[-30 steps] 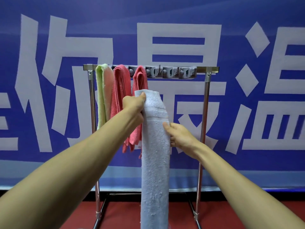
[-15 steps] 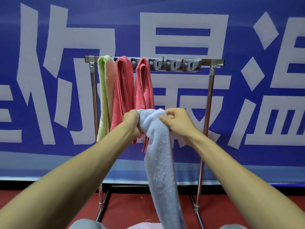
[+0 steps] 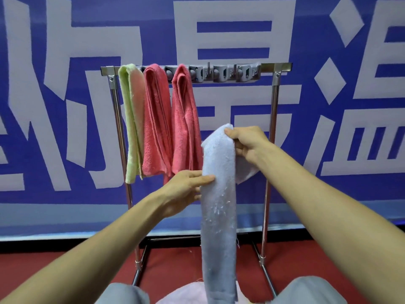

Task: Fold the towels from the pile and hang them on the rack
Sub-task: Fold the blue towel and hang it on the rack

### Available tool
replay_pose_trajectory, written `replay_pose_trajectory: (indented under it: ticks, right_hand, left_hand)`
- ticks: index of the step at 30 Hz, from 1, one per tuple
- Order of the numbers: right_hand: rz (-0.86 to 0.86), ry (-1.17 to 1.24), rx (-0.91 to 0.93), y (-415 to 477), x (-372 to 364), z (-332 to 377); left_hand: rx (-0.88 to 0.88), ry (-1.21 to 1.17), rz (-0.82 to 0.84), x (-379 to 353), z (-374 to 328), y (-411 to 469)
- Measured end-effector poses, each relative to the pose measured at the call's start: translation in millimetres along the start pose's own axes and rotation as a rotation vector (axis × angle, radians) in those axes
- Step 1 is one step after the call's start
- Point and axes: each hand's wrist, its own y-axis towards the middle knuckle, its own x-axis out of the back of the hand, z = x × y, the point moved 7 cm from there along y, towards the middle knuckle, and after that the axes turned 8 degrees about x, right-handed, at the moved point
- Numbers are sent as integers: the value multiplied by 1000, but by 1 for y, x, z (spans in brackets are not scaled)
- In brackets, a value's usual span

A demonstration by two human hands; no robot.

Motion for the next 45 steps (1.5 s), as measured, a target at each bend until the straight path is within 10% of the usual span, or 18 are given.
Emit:
replay_pose_trajectory:
  ticks: [22, 33, 45]
  right_hand:
    - [302, 319, -333, -28, 18, -56]
    - [582, -97, 20, -54, 16, -12]
    - [347, -244, 283, -27, -5, 20]
  left_hand:
    - [-110, -290, -340, -17, -83, 3]
    - [-49, -474, -477, 2, -78, 6]
    - [-19, -435, -306, 18, -45, 6]
